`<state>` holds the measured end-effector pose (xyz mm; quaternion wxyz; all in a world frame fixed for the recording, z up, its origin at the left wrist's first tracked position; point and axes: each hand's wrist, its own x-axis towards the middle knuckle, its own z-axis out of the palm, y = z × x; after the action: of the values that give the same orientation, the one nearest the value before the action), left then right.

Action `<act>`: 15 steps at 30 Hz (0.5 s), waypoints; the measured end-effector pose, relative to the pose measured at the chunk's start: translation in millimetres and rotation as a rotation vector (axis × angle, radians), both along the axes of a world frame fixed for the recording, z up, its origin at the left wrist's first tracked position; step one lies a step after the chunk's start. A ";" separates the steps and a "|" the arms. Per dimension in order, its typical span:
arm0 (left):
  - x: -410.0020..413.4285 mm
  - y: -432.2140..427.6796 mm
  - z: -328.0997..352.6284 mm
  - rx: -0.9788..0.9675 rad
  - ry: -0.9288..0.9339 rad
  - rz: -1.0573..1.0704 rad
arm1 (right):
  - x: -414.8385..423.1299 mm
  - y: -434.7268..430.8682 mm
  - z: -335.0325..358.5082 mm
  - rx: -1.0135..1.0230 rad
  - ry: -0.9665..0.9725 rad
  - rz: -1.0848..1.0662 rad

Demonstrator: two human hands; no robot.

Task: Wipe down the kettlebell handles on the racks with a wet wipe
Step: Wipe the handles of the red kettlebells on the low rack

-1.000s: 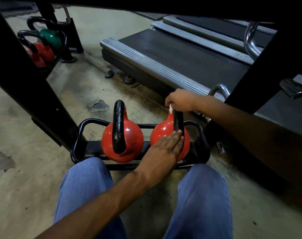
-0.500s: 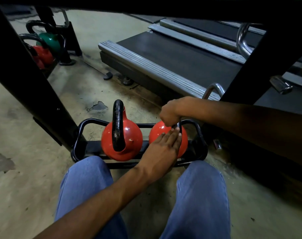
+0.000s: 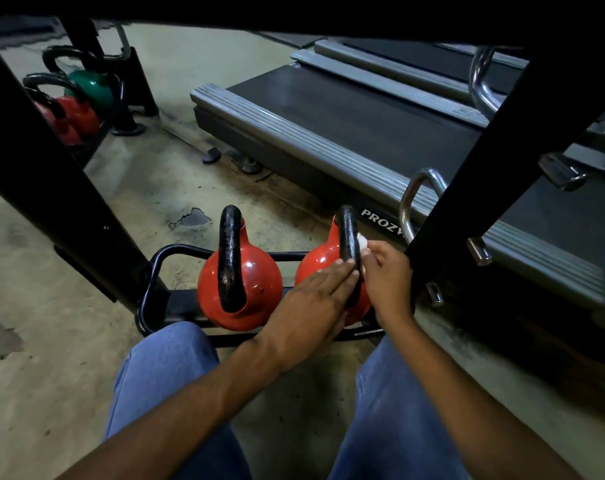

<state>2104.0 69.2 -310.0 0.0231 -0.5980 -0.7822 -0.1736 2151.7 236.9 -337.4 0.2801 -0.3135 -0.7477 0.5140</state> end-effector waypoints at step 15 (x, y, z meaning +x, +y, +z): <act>-4.0 1.5 4.5 -0.011 -0.003 0.000 | -59.4 25.9 37.5 -1.279 0.171 0.079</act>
<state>2099.9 70.7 -305.5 0.0184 -0.5979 -0.7831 -0.1701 2092.3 262.8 -299.9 0.0775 -0.3487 -0.2800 0.8911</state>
